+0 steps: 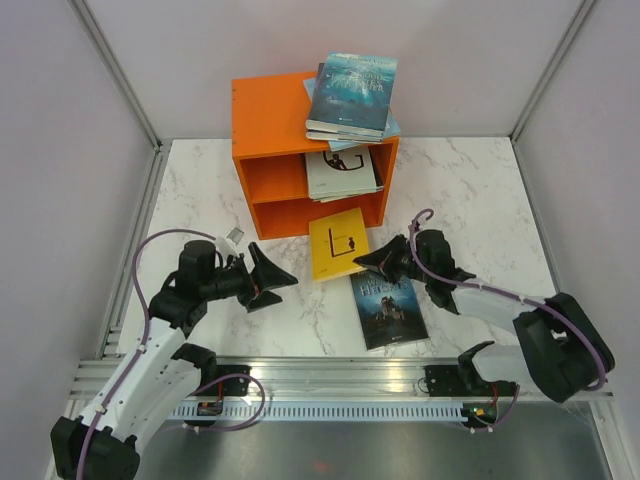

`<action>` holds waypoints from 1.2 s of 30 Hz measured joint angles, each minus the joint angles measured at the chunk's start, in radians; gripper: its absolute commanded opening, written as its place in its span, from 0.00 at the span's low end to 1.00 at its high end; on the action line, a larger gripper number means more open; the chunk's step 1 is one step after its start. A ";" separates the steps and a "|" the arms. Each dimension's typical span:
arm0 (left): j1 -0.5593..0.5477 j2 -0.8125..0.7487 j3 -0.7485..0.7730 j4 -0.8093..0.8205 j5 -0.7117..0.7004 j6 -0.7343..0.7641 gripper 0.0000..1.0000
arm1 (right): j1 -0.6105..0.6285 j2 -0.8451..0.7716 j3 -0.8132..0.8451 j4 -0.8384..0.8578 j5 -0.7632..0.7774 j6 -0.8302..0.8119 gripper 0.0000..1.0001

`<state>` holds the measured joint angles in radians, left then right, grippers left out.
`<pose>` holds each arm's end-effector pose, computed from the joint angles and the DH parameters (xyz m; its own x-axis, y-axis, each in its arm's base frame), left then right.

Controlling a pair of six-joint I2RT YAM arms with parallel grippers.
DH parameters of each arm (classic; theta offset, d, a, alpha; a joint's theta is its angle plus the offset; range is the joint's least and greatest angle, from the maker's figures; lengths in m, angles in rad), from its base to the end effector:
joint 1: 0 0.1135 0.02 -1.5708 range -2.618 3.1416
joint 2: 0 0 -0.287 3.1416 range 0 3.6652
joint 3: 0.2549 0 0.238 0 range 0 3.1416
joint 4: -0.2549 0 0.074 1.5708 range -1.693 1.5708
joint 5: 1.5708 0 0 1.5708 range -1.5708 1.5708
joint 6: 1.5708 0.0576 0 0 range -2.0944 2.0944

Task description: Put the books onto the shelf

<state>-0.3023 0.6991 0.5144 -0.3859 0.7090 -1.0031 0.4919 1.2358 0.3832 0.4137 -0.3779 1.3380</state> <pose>0.1194 -0.0765 0.2513 -0.9088 -0.3869 -0.1560 -0.0320 0.4375 -0.8987 0.1996 0.1311 0.1964 -0.8000 0.5974 -0.0563 0.1953 0.3479 0.9170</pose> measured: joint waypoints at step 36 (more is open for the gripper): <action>0.004 0.030 0.000 -0.087 -0.001 0.071 0.99 | -0.149 0.492 0.346 0.116 0.114 0.167 0.00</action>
<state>-0.2985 0.7288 0.5148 -0.4728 0.7078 -0.9325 0.3428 1.7283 0.7292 0.5293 -0.2634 1.5047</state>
